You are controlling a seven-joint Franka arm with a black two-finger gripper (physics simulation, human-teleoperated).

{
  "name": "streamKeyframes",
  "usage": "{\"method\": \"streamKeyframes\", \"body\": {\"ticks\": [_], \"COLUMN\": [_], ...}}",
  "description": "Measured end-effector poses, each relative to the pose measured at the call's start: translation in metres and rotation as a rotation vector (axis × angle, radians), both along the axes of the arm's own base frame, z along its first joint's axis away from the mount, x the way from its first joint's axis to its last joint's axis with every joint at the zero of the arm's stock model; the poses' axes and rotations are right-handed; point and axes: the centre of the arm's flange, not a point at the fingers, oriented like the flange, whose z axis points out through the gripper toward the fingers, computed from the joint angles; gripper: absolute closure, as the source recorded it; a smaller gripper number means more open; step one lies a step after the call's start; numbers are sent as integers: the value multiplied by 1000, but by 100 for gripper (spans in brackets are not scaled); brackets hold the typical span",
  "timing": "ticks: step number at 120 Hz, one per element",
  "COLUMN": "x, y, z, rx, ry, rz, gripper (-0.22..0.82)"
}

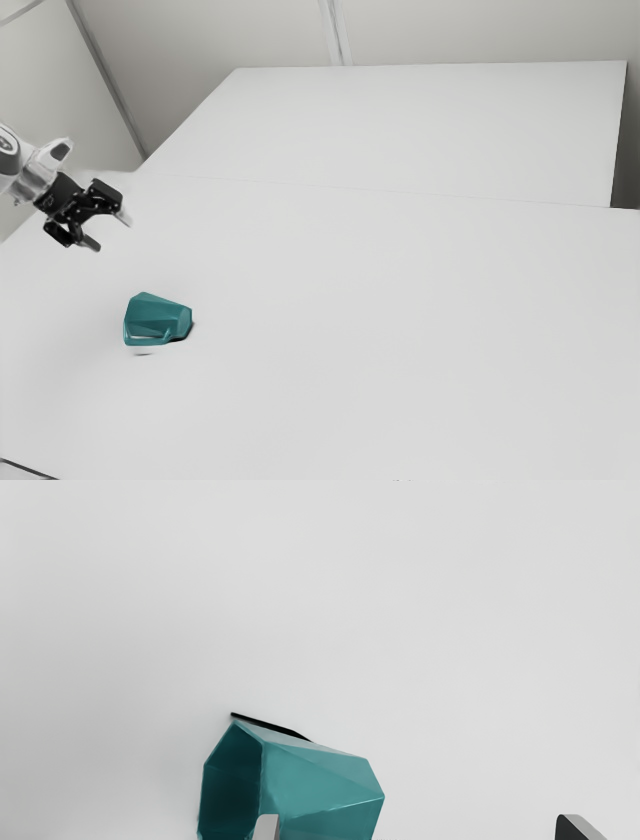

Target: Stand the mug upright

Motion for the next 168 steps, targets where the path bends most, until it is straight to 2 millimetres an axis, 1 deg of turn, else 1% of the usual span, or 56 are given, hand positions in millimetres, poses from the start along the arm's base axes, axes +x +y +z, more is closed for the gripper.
{"method": "streamKeyframes", "body": {"ticks": [8,11,14,17,21,31,36,48,54,60,69,77,92,112,119,138,146,160,168], "x": [-26,-34,-40,-41,-36,-6,0,-2,0,1,-2,-5,-6,-13,-16,-21,-24,-26,-26], "y": [36,48,57,61,57,20,11,15,13,11,12,13,11,8,9,11,15,16,15], "z": [-14,-23,-31,-38,-49,-75,-84,-95,-103,-114,-134,-146,-161,-170,-170,-170,-170,-168,-168], "rx": [-41,-51,-61,-68,-78,-105,-117,-138,-151,-180,-240,-289,-372,-434,-447,-471,-478,-487,-492], "ry": [6,15,24,34,49,85,95,102,109,120,136,140,135,142,142,140,138,133,132], "rz": [100,132,155,166,158,81,64,65,61,65,94,116,148,155,156,156,159,156,152], "gripper": [0,0,0,0,0,0,0,0,0,0,0,0,0,1,7,35,44,59,64]}}
